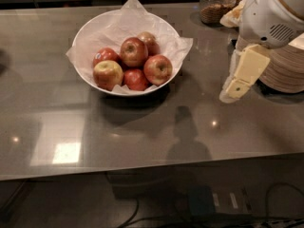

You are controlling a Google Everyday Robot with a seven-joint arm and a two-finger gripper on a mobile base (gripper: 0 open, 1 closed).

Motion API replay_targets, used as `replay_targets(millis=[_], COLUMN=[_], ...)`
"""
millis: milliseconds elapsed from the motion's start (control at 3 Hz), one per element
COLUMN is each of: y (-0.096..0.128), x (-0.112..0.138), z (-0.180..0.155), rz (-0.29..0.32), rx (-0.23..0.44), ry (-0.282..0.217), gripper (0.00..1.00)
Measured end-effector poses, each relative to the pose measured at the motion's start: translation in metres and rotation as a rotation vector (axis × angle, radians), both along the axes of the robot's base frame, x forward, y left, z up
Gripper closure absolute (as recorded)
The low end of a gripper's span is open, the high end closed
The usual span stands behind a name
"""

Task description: Pick apple from white bowl

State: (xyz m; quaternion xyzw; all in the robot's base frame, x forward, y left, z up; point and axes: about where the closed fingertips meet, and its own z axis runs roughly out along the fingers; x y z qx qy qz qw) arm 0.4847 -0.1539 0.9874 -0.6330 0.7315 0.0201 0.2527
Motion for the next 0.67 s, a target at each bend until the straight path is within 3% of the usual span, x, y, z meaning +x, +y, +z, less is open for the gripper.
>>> replay_targets(millis=[333, 667], y=[0.056, 0.093], x=[0.027, 0.042], z=[0.009, 0.008], rz=[0.085, 0.143], rx=[0.153, 0.231], ry=[-0.011, 0.001], gripper=[0.00, 0.16])
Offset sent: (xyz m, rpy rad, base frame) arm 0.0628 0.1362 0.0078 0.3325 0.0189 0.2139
